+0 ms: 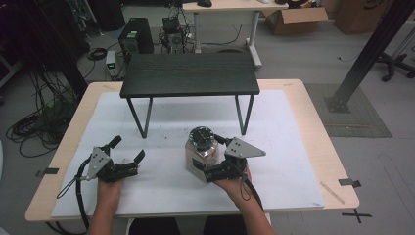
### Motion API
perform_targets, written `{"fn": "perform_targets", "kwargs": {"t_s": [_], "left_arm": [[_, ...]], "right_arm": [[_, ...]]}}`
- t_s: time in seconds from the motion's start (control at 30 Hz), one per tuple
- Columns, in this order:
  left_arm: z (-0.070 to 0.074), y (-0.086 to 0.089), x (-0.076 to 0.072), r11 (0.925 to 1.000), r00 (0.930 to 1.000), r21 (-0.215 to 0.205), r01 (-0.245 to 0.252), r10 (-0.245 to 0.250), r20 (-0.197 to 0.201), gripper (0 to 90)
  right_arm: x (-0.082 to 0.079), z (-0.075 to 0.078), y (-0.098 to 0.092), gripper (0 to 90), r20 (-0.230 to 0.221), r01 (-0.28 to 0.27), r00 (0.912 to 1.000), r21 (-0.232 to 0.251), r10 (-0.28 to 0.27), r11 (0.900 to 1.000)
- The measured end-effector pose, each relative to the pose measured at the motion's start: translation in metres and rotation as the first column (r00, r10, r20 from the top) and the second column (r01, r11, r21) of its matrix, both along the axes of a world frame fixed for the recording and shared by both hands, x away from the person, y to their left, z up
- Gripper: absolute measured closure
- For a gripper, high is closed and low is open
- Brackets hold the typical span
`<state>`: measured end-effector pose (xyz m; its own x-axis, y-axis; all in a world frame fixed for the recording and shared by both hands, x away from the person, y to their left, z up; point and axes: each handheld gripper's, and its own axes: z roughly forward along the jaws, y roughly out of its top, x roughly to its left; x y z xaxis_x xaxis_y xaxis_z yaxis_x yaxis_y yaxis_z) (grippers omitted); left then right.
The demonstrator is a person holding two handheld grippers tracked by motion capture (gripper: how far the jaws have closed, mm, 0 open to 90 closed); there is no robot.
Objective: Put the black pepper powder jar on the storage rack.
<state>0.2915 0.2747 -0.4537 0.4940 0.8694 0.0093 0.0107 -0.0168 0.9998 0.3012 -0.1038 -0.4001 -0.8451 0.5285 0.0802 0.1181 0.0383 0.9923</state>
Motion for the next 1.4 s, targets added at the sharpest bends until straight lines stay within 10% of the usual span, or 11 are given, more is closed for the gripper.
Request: {"fn": "perform_targets", "kwargs": {"t_s": [1.4], "left_arm": [[0.0, 0.0, 0.0, 1.0, 1.0, -0.002, 0.001, -0.001, 0.002, 0.5]], "right_arm": [[0.008, -0.003, 0.015, 12.2, -0.015, 0.036, 0.9992, -0.013, -0.036, 0.999]]}}
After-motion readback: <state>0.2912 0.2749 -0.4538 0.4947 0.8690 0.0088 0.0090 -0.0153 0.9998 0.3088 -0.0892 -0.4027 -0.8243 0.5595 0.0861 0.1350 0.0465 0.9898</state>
